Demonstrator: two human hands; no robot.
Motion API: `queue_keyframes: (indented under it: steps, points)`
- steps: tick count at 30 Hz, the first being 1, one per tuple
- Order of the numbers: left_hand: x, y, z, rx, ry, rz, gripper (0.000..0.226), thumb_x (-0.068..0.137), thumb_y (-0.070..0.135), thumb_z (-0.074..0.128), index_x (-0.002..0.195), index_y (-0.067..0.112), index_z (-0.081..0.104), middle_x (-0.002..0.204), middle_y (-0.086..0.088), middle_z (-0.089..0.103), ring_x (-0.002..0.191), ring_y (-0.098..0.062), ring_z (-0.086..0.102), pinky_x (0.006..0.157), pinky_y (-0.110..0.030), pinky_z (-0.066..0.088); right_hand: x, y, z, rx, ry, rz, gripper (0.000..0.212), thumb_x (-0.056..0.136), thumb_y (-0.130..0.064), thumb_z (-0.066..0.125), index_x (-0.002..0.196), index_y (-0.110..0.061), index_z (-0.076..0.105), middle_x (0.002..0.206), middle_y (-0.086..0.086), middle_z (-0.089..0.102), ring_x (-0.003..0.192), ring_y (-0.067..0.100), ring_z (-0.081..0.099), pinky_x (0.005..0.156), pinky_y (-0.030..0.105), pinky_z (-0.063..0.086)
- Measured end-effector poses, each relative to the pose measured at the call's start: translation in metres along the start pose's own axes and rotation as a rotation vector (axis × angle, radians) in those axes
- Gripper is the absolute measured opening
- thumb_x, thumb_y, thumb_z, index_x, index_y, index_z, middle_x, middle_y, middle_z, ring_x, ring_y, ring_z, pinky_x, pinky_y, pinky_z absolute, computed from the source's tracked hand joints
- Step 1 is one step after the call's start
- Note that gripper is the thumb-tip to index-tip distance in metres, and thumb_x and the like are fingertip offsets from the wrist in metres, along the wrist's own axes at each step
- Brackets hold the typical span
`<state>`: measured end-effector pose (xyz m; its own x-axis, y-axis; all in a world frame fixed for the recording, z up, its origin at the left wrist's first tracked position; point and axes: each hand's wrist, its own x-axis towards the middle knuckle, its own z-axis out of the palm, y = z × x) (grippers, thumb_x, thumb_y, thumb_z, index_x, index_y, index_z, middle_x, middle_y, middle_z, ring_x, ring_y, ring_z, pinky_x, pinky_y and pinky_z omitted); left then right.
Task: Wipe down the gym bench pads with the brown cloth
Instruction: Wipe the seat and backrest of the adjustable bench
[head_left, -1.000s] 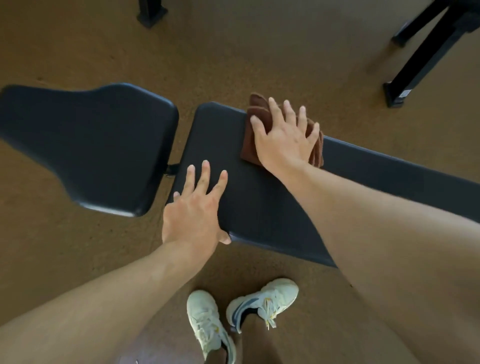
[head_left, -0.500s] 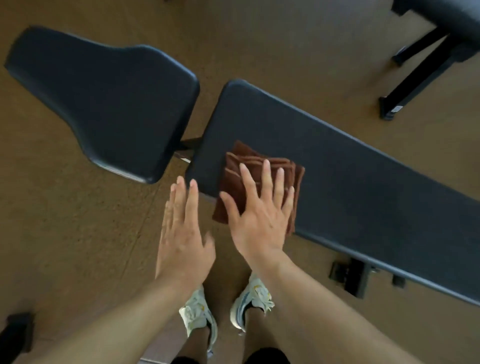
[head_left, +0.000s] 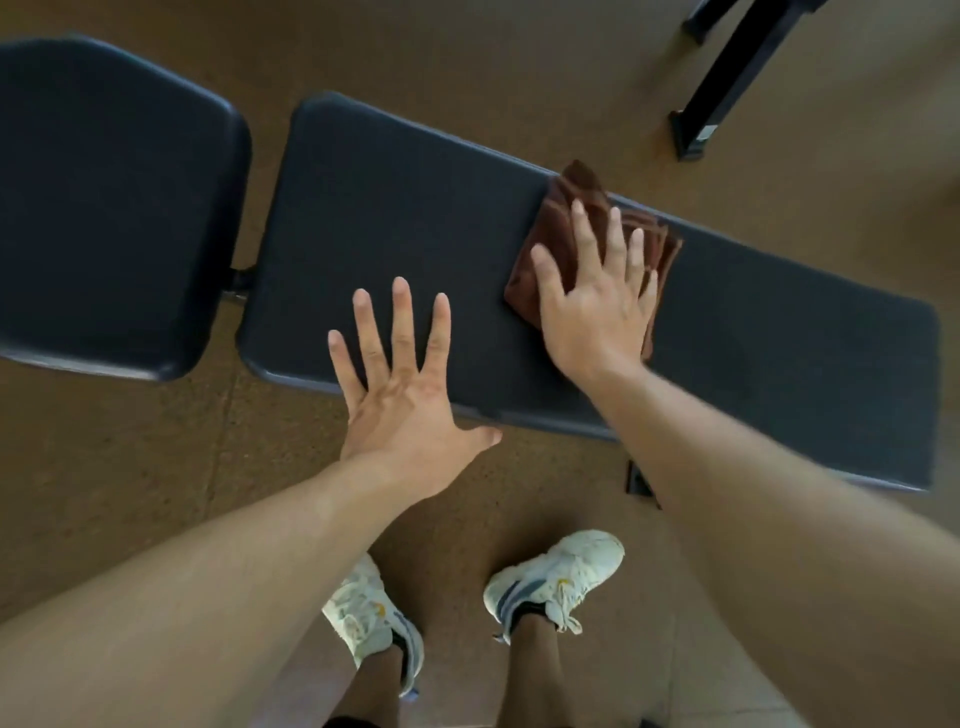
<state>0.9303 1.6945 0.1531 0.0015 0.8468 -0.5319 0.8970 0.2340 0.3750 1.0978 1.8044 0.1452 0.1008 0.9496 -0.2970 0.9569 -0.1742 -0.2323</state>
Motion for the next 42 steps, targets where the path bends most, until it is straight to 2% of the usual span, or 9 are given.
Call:
queue_keyframes:
  steps: [5, 10, 15, 19, 23, 32, 35, 38, 42]
  points:
    - [0.0, 0.007, -0.007, 0.067, -0.068, -0.047, 0.149, 0.069, 0.085, 0.065, 0.141, 0.026, -0.051, 0.143, -0.01, -0.063, 0.135, -0.042, -0.052, 0.117, -0.064, -0.022, -0.101, 0.03, 0.02, -0.012, -0.034, -0.027, 0.065, 0.103, -0.072, 0.019, 0.164, -0.049, 0.011, 0.176, -0.014, -0.005, 0.161, 0.012, -0.017, 0.131, 0.048, -0.008]
    - [0.001, 0.009, -0.004, 0.117, -0.075, -0.08, 0.154, 0.065, 0.087, 0.065, 0.139, 0.023, -0.053, 0.142, -0.013, -0.063, 0.135, -0.045, -0.051, 0.112, -0.063, -0.025, -0.017, 0.03, 0.003, -0.059, -0.014, -0.109, 0.066, 0.103, -0.071, 0.026, 0.164, -0.048, 0.014, 0.176, -0.012, 0.0, 0.162, 0.017, -0.009, 0.13, 0.05, -0.006]
    - [0.002, 0.008, -0.003, 0.131, -0.066, -0.057, 0.151, 0.067, 0.089, 0.061, 0.139, 0.023, -0.053, 0.143, -0.013, -0.062, 0.135, -0.044, -0.051, 0.113, -0.063, -0.024, 0.068, 0.016, -0.021, 0.033, -0.013, 0.041, 0.069, 0.104, -0.071, 0.022, 0.166, -0.045, 0.008, 0.177, -0.009, -0.003, 0.162, 0.019, -0.011, 0.13, 0.053, -0.007]
    - [0.0, 0.012, -0.004, 0.112, -0.061, -0.058, 0.151, 0.066, 0.089, 0.062, 0.141, 0.024, -0.051, 0.144, -0.011, -0.061, 0.136, -0.044, -0.05, 0.117, -0.064, -0.02, -0.041, 0.059, -0.006, 0.02, 0.048, 0.055, 0.068, 0.103, -0.073, 0.021, 0.165, -0.047, 0.009, 0.176, -0.013, -0.001, 0.162, 0.015, -0.011, 0.131, 0.048, -0.005]
    - [-0.001, 0.015, -0.005, 0.136, -0.062, -0.079, 0.151, 0.064, 0.091, 0.06, 0.142, 0.023, -0.051, 0.145, -0.012, -0.06, 0.138, -0.045, -0.048, 0.119, -0.066, -0.016, -0.108, 0.103, 0.001, 0.026, -0.06, 0.146, 0.067, 0.101, -0.074, 0.016, 0.163, -0.052, 0.003, 0.175, -0.018, -0.011, 0.158, 0.007, -0.024, 0.131, 0.048, -0.01]
    - [0.001, 0.025, 0.003, 0.126, 0.012, -0.116, 0.146, 0.069, 0.091, 0.056, 0.142, 0.024, -0.05, 0.15, -0.011, -0.056, 0.138, -0.039, -0.05, 0.112, -0.059, -0.027, 0.06, 0.106, -0.041, 0.033, -0.026, 0.113, 0.069, 0.103, -0.072, 0.02, 0.166, -0.046, 0.007, 0.177, -0.01, -0.006, 0.162, 0.018, -0.014, 0.13, 0.053, -0.008]
    - [0.004, 0.049, 0.007, 0.122, 0.031, -0.025, 0.137, 0.076, 0.085, 0.056, 0.147, 0.024, -0.044, 0.158, -0.008, -0.047, 0.143, -0.034, -0.045, 0.115, -0.059, -0.025, 0.037, 0.117, -0.035, 0.029, -0.014, 0.053, 0.069, 0.104, -0.071, 0.02, 0.166, -0.045, 0.008, 0.177, -0.01, -0.004, 0.162, 0.017, -0.012, 0.13, 0.051, -0.008]
    - [0.005, 0.094, 0.018, 0.162, 0.003, 0.144, 0.125, 0.086, 0.07, 0.058, 0.153, 0.022, -0.037, 0.16, -0.006, -0.043, 0.146, -0.031, -0.043, 0.122, -0.059, -0.017, -0.05, 0.145, -0.022, 0.006, 0.02, 0.032, 0.068, 0.104, -0.072, 0.019, 0.166, -0.044, 0.011, 0.176, -0.013, -0.001, 0.162, 0.014, -0.012, 0.131, 0.048, -0.007]
    - [0.011, 0.166, 0.045, 0.175, -0.038, 0.258, 0.116, 0.092, 0.059, 0.057, 0.154, 0.021, -0.033, 0.162, -0.008, -0.039, 0.146, -0.03, -0.042, 0.122, -0.056, -0.019, -0.084, 0.171, -0.021, -0.003, -0.079, 0.068, 0.07, 0.1, -0.072, 0.013, 0.165, -0.046, 0.008, 0.176, -0.015, -0.005, 0.161, 0.013, -0.017, 0.13, 0.051, -0.009]
